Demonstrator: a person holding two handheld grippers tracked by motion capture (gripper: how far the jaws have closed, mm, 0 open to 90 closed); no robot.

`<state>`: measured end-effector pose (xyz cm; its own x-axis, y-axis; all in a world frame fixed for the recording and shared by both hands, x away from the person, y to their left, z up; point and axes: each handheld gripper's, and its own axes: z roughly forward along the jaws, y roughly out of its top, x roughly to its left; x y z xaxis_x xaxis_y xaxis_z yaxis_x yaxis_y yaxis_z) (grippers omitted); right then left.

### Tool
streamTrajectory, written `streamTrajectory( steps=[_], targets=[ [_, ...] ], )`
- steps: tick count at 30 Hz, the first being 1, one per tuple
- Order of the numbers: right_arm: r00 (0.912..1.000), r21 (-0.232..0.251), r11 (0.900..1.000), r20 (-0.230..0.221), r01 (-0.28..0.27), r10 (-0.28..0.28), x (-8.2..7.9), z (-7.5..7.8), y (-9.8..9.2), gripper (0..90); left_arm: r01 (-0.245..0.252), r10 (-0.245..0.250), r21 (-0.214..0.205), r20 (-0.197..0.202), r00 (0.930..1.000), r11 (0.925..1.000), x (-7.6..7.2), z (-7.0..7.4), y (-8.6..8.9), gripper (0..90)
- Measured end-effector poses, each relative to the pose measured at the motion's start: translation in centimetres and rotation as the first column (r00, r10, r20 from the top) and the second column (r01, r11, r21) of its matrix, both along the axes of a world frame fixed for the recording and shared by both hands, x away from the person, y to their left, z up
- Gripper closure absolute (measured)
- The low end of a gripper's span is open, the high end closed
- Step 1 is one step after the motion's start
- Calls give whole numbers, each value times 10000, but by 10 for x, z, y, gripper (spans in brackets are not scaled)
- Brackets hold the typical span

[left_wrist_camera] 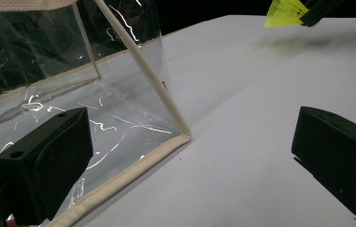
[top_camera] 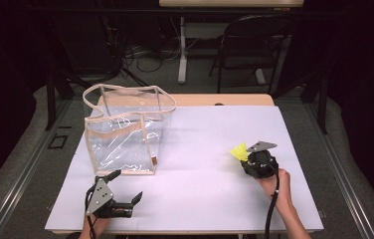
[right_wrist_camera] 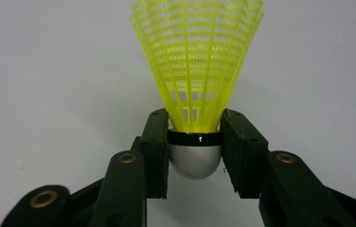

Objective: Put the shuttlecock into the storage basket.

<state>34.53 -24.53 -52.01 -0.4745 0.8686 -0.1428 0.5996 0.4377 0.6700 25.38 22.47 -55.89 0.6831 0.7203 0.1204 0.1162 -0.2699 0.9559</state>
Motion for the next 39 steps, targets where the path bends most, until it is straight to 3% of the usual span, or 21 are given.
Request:
streamTrajectory(
  steps=[39],
  targets=[
    [9990,79,10000,445,22,-26,-10,25,-1,638,21,-21,-11,-100,9999,10000,0,1,1,0]
  ],
)
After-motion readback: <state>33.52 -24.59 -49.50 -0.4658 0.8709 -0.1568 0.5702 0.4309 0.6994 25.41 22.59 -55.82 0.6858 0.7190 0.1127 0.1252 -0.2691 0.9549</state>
